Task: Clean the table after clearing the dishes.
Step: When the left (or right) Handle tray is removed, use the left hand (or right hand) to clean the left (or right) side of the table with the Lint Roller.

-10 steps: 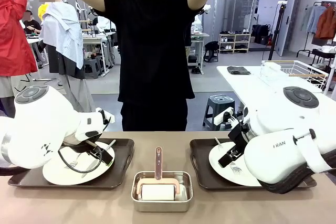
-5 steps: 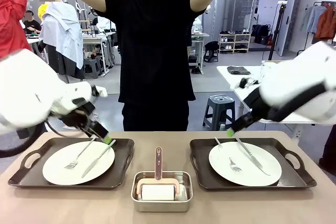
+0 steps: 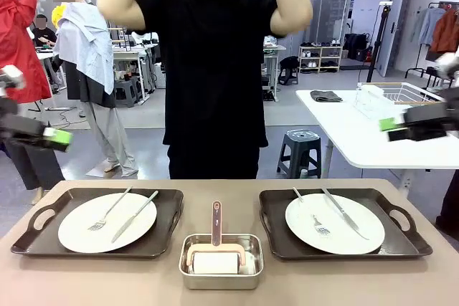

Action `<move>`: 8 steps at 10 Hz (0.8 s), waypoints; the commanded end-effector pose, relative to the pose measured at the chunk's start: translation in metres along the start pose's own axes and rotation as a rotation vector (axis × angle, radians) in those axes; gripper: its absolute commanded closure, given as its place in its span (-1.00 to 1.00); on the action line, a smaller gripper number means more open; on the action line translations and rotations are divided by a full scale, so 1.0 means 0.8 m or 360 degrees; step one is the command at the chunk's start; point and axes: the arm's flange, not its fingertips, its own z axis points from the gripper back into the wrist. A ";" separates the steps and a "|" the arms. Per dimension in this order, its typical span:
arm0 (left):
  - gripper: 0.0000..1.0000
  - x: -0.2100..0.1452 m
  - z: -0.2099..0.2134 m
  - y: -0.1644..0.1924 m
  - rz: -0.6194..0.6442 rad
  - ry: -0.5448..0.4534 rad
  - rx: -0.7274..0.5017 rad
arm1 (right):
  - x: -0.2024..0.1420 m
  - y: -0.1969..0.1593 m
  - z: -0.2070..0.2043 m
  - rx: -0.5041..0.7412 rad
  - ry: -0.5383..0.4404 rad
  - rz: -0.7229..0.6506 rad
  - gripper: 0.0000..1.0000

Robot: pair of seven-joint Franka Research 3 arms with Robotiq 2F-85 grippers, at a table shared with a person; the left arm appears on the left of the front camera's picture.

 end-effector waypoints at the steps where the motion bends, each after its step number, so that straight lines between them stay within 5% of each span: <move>1: -1.00 -0.047 0.056 0.038 0.0169 -0.0188 -0.0015 | -0.071 -0.017 0.084 -0.0036 -0.0270 -0.0132 -1.00; 4: -1.00 -0.126 0.175 0.067 0.0424 -0.0406 0.0161 | -0.174 -0.081 0.236 -0.0141 -0.0668 -0.0545 -1.00; 7: -1.00 -0.179 0.217 0.086 0.0646 -0.0585 0.0212 | -0.225 -0.104 0.283 -0.0179 -0.0811 -0.0719 -1.00; 8: -1.00 -0.180 0.211 0.085 0.0613 -0.0583 0.0224 | -0.224 -0.110 0.281 -0.0181 -0.0751 -0.0709 -1.00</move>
